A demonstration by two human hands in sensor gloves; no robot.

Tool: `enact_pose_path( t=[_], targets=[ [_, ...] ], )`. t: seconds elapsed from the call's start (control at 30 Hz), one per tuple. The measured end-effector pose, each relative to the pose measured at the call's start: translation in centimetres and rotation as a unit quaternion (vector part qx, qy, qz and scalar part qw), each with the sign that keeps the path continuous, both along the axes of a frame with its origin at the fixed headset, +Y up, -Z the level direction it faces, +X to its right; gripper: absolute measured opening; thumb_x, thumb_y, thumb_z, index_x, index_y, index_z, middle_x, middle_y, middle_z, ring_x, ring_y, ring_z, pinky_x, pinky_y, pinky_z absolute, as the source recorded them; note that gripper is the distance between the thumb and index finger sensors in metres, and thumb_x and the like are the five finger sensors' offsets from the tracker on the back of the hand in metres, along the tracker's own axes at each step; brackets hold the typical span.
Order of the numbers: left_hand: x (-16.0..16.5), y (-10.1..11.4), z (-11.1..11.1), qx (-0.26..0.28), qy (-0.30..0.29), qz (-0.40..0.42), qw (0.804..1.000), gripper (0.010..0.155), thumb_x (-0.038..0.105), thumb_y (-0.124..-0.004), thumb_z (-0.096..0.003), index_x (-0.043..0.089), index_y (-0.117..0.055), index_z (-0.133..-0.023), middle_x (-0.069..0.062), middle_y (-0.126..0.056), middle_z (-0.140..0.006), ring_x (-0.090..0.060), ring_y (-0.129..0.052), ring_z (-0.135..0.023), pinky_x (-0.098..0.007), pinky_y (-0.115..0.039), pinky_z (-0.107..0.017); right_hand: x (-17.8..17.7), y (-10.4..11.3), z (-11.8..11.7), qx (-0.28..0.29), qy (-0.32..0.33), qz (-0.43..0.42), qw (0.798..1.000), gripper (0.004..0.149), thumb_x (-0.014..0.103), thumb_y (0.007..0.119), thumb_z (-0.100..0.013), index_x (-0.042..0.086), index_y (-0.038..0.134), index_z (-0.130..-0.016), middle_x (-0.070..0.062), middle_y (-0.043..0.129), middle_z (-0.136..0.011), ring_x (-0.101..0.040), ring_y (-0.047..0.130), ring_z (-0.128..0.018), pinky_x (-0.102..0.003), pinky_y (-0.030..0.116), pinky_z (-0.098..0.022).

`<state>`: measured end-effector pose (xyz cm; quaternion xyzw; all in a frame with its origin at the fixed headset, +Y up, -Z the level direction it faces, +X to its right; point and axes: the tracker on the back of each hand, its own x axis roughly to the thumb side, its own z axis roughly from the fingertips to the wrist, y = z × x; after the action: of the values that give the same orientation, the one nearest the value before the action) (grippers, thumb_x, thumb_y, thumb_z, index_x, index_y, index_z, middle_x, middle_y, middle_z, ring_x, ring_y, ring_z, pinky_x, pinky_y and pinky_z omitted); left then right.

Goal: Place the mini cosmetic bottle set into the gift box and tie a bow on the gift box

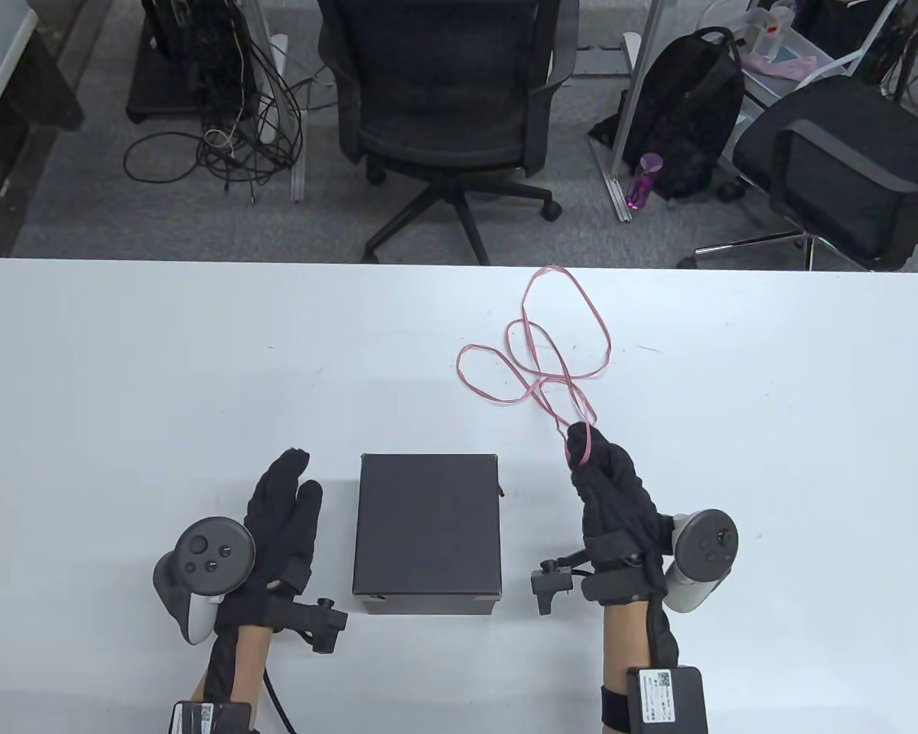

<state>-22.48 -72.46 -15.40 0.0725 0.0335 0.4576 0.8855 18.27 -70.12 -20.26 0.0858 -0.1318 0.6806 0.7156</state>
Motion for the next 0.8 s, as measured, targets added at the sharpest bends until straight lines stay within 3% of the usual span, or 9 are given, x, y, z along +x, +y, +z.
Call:
enact_pose_path(
  t=[0.13,0.27,0.37,0.47,0.6,0.67,0.73,0.8],
  targets=[
    [0.0,0.2,0.1,0.007,-0.004,0.005,1.0,0.065,0.048,-0.053,-0.0633,0.01,-0.05,-0.116,-0.027,-0.055,-0.114,-0.053,-0.071,-0.095,-0.068,-0.069,-0.066,-0.7,0.6,0.1,0.016,0.094,-0.079,0.992,0.037,0.018,0.059,-0.062,0.0,0.058,-0.095,-0.037,0.059,-0.105,-0.058,0.069,-0.087,-0.073,0.059,-0.061],
    [0.3,0.4,0.2,0.013,-0.012,0.009,1.0,0.065,0.048,-0.053,-0.0634,0.01,-0.05,-0.116,-0.027,-0.055,-0.114,-0.054,-0.07,-0.095,-0.068,-0.069,-0.066,-2.0,0.8,0.0,0.016,0.156,-0.076,0.985,0.04,0.017,0.055,-0.062,0.001,0.05,-0.099,-0.034,0.062,-0.104,-0.048,0.081,-0.081,-0.068,0.068,-0.059],
    [0.7,0.8,0.3,0.023,-0.022,0.014,0.999,0.065,0.048,-0.053,-0.0634,0.01,-0.05,-0.116,-0.027,-0.055,-0.114,-0.054,-0.071,-0.095,-0.068,-0.069,-0.066,-3.2,0.9,0.1,0.006,0.174,-0.028,0.984,0.041,0.016,0.055,-0.062,0.0,0.049,-0.099,-0.031,0.073,-0.095,-0.029,0.092,-0.061,-0.052,0.081,-0.049],
    [1.2,1.4,0.6,0.035,-0.034,0.015,0.999,0.065,0.048,-0.053,-0.0633,0.01,-0.05,-0.116,-0.027,-0.055,-0.114,-0.053,-0.071,-0.095,-0.068,-0.069,-0.066,-4.0,1.1,0.4,-0.002,0.18,0.017,0.984,0.041,0.016,0.057,-0.061,0.0,0.051,-0.098,-0.022,0.082,-0.078,-0.014,0.089,-0.038,-0.038,0.084,-0.034],
    [2.4,2.5,1.1,0.063,-0.062,0.007,0.996,0.065,0.049,-0.054,-0.0633,0.01,-0.049,-0.116,-0.026,-0.055,-0.114,-0.053,-0.071,-0.095,-0.068,-0.068,-0.066,-4.9,2.3,1.0,0.003,0.168,0.201,0.965,0.04,0.018,0.067,-0.06,0.001,0.065,-0.096,-0.015,0.09,-0.06,-0.007,0.085,-0.02,-0.028,0.083,-0.017],
    [3.1,3.0,1.4,0.071,-0.076,-0.001,0.995,0.066,0.049,-0.054,-0.0632,0.01,-0.048,-0.116,-0.026,-0.055,-0.114,-0.053,-0.071,-0.096,-0.068,-0.068,-0.066,-5.5,3.3,1.6,0.027,0.135,0.338,0.931,0.039,0.021,0.071,-0.059,0.003,0.072,-0.094,-0.013,0.092,-0.056,-0.006,0.085,-0.017,-0.027,0.084,-0.015],
    [3.7,3.3,1.7,0.072,-0.087,-0.014,0.994,0.066,0.048,-0.056,-0.0632,0.01,-0.048,-0.116,-0.026,-0.055,-0.114,-0.053,-0.07,-0.096,-0.069,-0.068,-0.066,-6.2,4.2,2.3,0.042,0.113,0.421,0.899,0.039,0.023,0.074,-0.058,0.004,0.075,-0.093,-0.012,0.093,-0.054,-0.005,0.085,-0.016,-0.026,0.084,-0.014],
    [4.4,3.6,1.9,0.069,-0.101,-0.03,0.992,0.067,0.049,-0.057,-0.0629,0.011,-0.046,-0.117,-0.027,-0.053,-0.115,-0.054,-0.069,-0.096,-0.069,-0.068,-0.066,-6.9,4.8,2.9,0.059,0.101,0.454,0.883,0.039,0.023,0.075,-0.058,0.004,0.076,-0.092,-0.012,0.093,-0.053,-0.005,0.085,-0.016,-0.026,0.084,-0.013]
  ],
)
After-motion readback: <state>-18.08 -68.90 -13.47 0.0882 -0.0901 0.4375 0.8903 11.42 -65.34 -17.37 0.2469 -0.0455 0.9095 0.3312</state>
